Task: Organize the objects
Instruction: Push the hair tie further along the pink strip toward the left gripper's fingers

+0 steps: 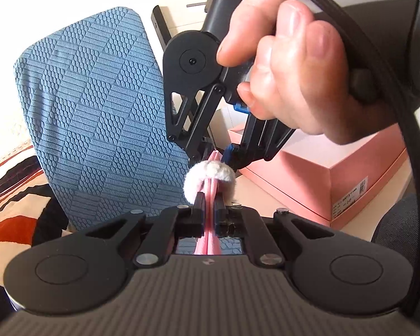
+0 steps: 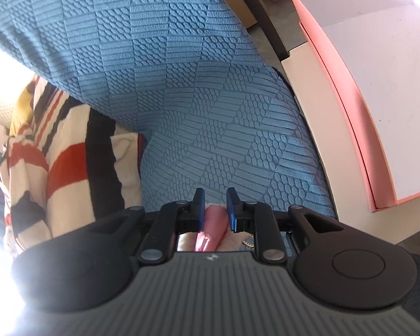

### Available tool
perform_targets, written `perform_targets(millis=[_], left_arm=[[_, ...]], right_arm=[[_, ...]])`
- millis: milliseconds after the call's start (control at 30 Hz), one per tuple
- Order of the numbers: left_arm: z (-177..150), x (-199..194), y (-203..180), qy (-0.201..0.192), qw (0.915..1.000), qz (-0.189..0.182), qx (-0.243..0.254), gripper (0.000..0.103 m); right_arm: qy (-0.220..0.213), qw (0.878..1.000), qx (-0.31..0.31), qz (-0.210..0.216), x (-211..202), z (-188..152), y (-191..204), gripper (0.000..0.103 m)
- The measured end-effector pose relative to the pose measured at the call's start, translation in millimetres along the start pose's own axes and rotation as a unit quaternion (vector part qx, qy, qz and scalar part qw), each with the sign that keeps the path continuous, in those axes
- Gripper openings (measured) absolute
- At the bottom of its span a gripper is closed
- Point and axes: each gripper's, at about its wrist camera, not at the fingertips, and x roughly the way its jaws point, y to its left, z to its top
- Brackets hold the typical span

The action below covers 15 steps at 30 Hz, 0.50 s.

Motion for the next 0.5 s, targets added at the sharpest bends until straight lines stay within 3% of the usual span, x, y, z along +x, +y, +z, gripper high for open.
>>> perform_targets(millis=[267, 367, 500], left_arm=[[-0.9, -3.4, -7.4, 0.001, 1.0, -0.002, 0.007, 0.007], [-0.2, -1.2, -4.7, 0.004, 1.0, 0.0, -0.001, 0.007], [-1.1, -0.4, -5.0, 0.011, 0.9999, -0.006, -0.005, 0.007]], right_arm=[[0.0, 1.0, 0.01, -0.002, 0.2, -4.4, -4.4, 0.025], [0.047, 0.998, 0.033, 0.018, 10.0, -11.1, -8.3, 0.027], [0.019, 0.999, 0.047, 0.012, 3.0, -13.3, -11.2, 0.028]])
